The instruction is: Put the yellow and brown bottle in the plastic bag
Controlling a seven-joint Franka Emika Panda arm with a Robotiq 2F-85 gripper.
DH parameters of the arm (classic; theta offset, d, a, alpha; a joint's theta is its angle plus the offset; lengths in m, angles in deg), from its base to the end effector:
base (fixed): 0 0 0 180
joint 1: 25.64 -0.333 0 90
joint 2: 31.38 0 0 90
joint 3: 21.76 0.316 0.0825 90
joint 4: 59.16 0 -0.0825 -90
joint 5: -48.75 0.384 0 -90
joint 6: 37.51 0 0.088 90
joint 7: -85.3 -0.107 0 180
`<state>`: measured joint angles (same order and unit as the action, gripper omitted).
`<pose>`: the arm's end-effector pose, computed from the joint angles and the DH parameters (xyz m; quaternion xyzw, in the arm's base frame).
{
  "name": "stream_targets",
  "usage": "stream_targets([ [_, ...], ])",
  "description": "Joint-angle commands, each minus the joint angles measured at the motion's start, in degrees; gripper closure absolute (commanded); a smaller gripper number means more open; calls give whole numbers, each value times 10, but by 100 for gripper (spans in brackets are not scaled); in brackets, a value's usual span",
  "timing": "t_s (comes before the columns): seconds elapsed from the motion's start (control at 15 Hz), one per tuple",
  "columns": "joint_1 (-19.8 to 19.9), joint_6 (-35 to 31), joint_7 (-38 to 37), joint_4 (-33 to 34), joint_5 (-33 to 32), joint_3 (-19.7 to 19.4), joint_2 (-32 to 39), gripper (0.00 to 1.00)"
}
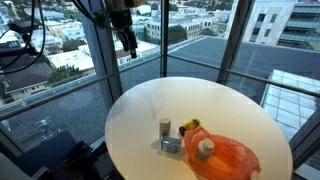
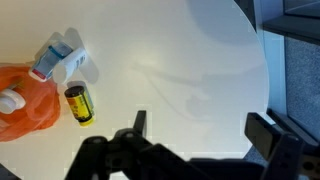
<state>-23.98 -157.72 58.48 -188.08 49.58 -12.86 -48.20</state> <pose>0.4727 0.0650 0.4960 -0.9821 0.1745 -0.0707 0.0049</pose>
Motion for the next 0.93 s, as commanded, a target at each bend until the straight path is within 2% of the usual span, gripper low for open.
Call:
stream_targets([
  [0.0,7,7,-31,56,-25,-9,56,0],
  [0.4,10,33,-38,133,-13,-50,138,0],
  [0.87,10,104,-23,216,-22,-95,211,0],
])
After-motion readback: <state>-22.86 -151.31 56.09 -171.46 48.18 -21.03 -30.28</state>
